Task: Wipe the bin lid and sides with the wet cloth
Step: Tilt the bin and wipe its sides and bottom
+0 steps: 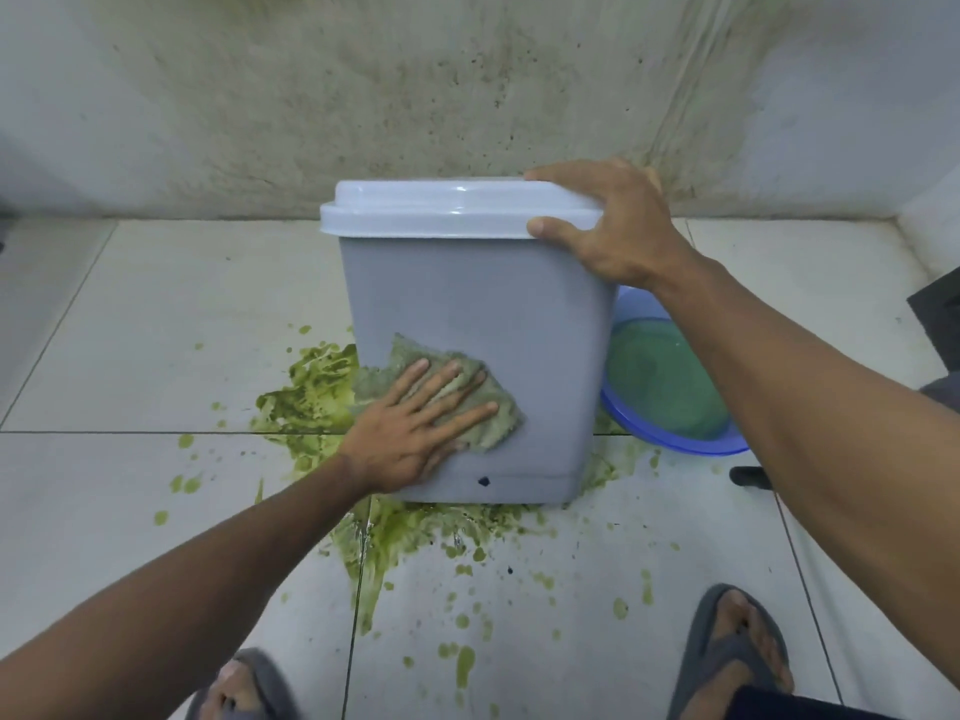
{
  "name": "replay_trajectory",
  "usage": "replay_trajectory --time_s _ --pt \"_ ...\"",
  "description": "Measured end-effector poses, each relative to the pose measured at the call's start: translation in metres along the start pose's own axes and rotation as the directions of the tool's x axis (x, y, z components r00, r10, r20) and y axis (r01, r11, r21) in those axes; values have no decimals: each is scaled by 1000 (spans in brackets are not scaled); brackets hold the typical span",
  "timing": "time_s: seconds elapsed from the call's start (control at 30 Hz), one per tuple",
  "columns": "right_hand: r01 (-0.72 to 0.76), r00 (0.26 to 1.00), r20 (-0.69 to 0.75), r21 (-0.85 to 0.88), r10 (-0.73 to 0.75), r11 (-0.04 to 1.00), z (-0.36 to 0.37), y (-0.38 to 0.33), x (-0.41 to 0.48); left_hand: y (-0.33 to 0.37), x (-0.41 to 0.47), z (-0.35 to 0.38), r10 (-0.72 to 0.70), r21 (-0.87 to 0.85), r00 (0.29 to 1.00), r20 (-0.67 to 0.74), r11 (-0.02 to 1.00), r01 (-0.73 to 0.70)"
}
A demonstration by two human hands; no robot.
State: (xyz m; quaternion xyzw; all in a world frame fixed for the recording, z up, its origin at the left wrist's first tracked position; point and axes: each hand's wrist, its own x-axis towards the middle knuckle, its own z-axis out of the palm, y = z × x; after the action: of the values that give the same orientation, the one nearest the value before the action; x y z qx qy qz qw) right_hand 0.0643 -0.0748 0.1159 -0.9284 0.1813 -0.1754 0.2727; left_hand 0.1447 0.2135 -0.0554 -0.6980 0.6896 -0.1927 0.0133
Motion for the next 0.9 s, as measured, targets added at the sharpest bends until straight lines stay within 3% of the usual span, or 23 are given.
replay_trajectory --time_s 0.07,0.1,0.27,0.4,0.5,0.57,0.63,0.7,0.8,0.9 --pt "6 1000 1 -8 -6 1000 0 2 1 29 22 -4 -141 -75 988 -56 988 137" --pt "7 1000 1 -12 -7 1000 0 2 2 45 30 -1 -146 -103 988 -54 985 140" --pt "13 1000 -7 -14 -13 1000 -1 1 -2 76 16 19 193 -97 968 163 979 -178" --pt "21 1000 -15 -13 -21 1000 0 0 -3 40 -29 24 332 -48 926 179 943 -329" --pt "21 1000 -15 -16 -21 1000 1 -1 -3 -5 -35 13 235 5 964 127 971 -238" --pt "17 1000 -17 -12 -17 1000 1 0 -3 -16 -10 -1 58 20 998 35 998 -59" --pt "19 1000 -16 4 -19 1000 1 0 -3 -2 22 -11 -128 -24 989 -73 992 127" --pt "17 1000 -14 9 -17 1000 0 1 -2 25 42 -11 -188 -87 976 -108 980 179" --pt "31 999 -10 -7 -31 999 -1 2 -4 65 29 11 62 -87 997 55 995 -57" --pt "35 999 -9 -24 -36 999 0 3 -5 68 -18 29 324 -43 933 159 946 -321"
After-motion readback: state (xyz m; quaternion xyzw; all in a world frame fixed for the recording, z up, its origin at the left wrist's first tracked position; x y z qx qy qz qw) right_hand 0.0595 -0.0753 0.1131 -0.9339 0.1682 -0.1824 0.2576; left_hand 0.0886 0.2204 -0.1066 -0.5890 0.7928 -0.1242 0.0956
